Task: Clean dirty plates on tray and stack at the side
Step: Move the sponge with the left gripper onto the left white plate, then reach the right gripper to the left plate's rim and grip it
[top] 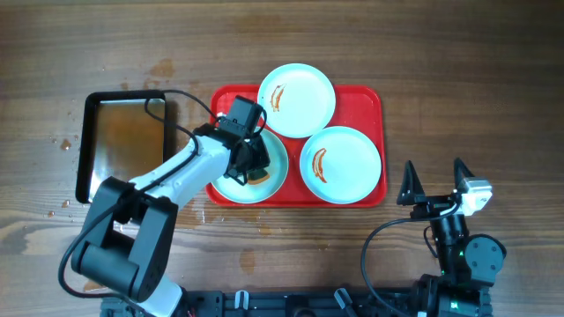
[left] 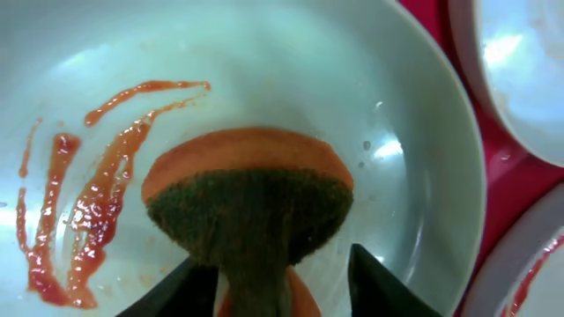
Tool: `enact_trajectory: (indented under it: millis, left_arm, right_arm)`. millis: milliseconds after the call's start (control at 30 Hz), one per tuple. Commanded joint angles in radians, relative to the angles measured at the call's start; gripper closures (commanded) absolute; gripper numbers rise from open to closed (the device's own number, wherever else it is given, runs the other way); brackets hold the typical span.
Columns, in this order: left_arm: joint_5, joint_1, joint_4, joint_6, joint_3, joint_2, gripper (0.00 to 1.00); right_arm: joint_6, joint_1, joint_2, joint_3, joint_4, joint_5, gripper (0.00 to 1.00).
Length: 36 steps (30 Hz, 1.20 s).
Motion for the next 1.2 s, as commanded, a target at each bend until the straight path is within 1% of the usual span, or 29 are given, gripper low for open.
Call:
enact_trajectory:
  millis: [0, 100, 167, 200, 233, 267, 333, 367, 400, 433, 467, 500, 533, 600, 700, 800, 833, 867, 900, 933, 967, 1000, 1067, 1133, 1167]
  left_arm:
    - [0.069, 0.000, -0.031, 0.005, 0.078, -0.126, 0.48]
    - [0.059, 0.000, -0.056, 0.005, 0.114, -0.246, 0.47]
    - [0.009, 0.001, -0.056, 0.005, 0.116, -0.355, 0.46]
    - [-0.027, 0.003, -0.064, 0.005, 0.116, -0.409, 0.37]
    - [-0.067, 0.007, -0.077, 0.005, 0.116, -0.461, 0.19]
    - [-0.104, 0.012, -0.095, 0.005, 0.116, -0.512, 0.00]
    - [-0.172, 0.024, -0.161, 0.005, 0.116, -0.621, 0.00]
    - [-0.194, 0.029, -0.189, 0.005, 0.116, -0.656, 0.00]
    - [-0.221, 0.033, -0.220, 0.005, 0.116, -0.688, 0.00]
    - [-0.246, 0.037, -0.253, 0.005, 0.116, -0.717, 0.00]
    - [-0.271, 0.042, -0.294, 0.005, 0.116, -0.746, 0.00]
    - [-0.285, 0.045, -0.318, 0.004, 0.116, -0.759, 0.00]
    - [-0.295, 0.049, -0.344, 0.004, 0.116, -0.771, 0.00]
    - [-0.293, 0.072, -0.400, 0.000, 0.116, -0.784, 0.00]
    - [-0.293, 0.092, -0.438, 0.000, 0.116, -0.774, 0.00]
    - [-0.289, 0.108, -0.463, -0.023, 0.116, -0.753, 0.00]
    - [-0.289, 0.112, -0.471, -0.042, 0.116, -0.743, 0.00]
    - [-0.289, 0.112, -0.480, -0.058, 0.116, -0.737, 0.00]
    - [-0.285, 0.112, -0.485, -0.059, 0.116, -0.730, 0.00]
    - [-0.282, 0.112, -0.490, -0.059, 0.116, -0.726, 0.00]
    - [-0.278, 0.112, -0.498, -0.059, 0.116, -0.719, 0.00]
    - [-0.275, 0.112, -0.504, -0.059, 0.116, -0.715, 0.00]
    - [-0.274, 0.112, -0.513, -0.059, 0.116, -0.706, 0.00]
    - [-0.270, 0.112, -0.513, -0.059, 0.116, -0.700, 0.00]
    - [-0.267, 0.112, -0.512, -0.059, 0.116, -0.697, 0.00]
  right_arm:
    - [-0.002, -0.005, -0.007, -0.001, 0.003, 0.006, 0.00]
    - [-0.003, -0.005, -0.007, -0.001, 0.008, 0.009, 0.00]
    - [0.016, -0.005, -0.007, -0.001, 0.055, 0.028, 0.01]
    - [0.105, -0.005, -0.007, -0.001, 0.095, -0.031, 0.00]
    - [0.233, -0.005, -0.007, -0.001, 0.113, -0.112, 0.00]
    - [0.421, -0.005, -0.007, -0.001, 0.126, -0.194, 0.00]
    - [0.857, -0.005, -0.007, -0.001, 0.218, -0.229, 0.00]
    - [0.930, -0.005, -0.007, -0.001, 0.260, -0.242, 0.00]
    - [0.958, -0.005, -0.006, -0.001, 0.404, -0.294, 0.00]
    - [0.937, -0.005, -0.003, 0.005, 0.537, -0.342, 0.00]
    - [0.933, -0.005, 0.006, 0.027, 0.624, -0.375, 0.00]
    - [0.939, -0.005, 0.016, 0.057, 0.637, -0.391, 0.00]
    - [0.936, -0.005, 0.035, 0.109, 0.605, -0.415, 0.00]
    - [0.719, -0.005, 0.168, 0.348, 0.376, -0.578, 0.00]
    - [0.441, -0.005, 0.403, 0.655, 0.029, -0.778, 0.00]
    - [0.120, -0.005, 0.701, 0.999, -0.400, -1.032, 0.00]
    - [0.013, -0.003, 0.779, 1.093, -0.546, -1.078, 0.00]
    - [-0.090, 0.005, 0.843, 1.175, -0.689, -1.070, 0.00]
    - [-0.197, 0.021, 0.903, 1.254, -0.828, -1.009, 0.00]
    - [-0.251, 0.038, 0.938, 1.304, -0.913, -0.921, 0.00]
    - [-0.270, 0.078, 0.994, 1.374, -1.019, -0.710, 0.00]
    - [-0.259, 0.119, 1.031, 1.418, -1.080, -0.529, 0.00]
    - [-0.227, 0.214, 1.109, 1.482, -1.172, -0.252, 0.01]
    - [-0.174, 0.318, 1.196, 1.519, -1.221, -0.121, 0.00]
    - [-0.174, 0.361, 1.230, 1.521, -1.217, -0.129, 0.00]
